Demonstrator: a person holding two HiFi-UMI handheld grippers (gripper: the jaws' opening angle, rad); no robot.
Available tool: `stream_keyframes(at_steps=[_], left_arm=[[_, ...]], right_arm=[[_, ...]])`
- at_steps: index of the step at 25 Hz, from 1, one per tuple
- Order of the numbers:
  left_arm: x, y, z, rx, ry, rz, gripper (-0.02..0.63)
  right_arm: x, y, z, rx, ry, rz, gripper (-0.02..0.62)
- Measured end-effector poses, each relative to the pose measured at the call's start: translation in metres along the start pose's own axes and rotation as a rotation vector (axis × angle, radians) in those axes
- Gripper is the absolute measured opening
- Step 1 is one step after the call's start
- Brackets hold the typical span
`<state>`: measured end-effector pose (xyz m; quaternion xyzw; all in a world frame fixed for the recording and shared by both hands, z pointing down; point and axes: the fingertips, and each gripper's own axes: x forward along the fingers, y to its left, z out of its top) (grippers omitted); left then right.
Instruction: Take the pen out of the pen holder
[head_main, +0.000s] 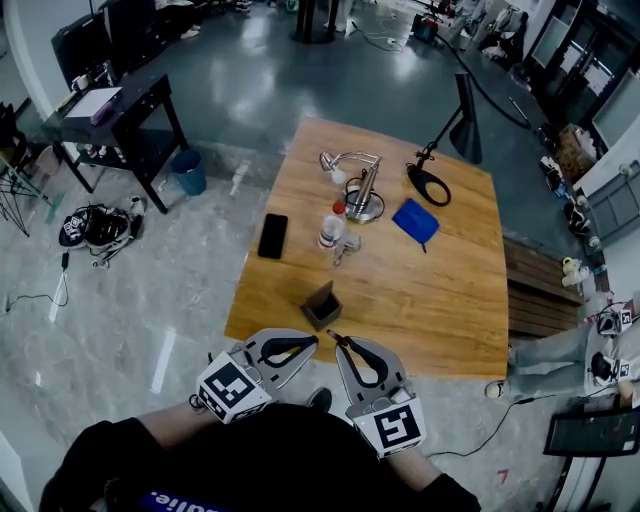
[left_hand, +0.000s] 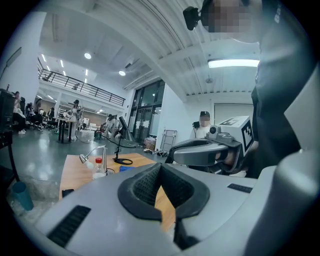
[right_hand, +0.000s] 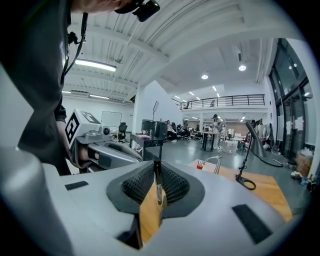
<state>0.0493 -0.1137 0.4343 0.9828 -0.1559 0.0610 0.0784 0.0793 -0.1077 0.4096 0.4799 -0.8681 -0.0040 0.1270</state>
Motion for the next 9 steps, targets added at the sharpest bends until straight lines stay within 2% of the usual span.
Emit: stream_keyframes(at_steps=[9], left_arm=[[-0.0062, 0.0012, 0.0012, -0.002, -0.003, 0.015, 0.009]], right_arm=[[0.0020, 0.0064, 0.0052, -0.008, -0.013, 0.008, 0.048]])
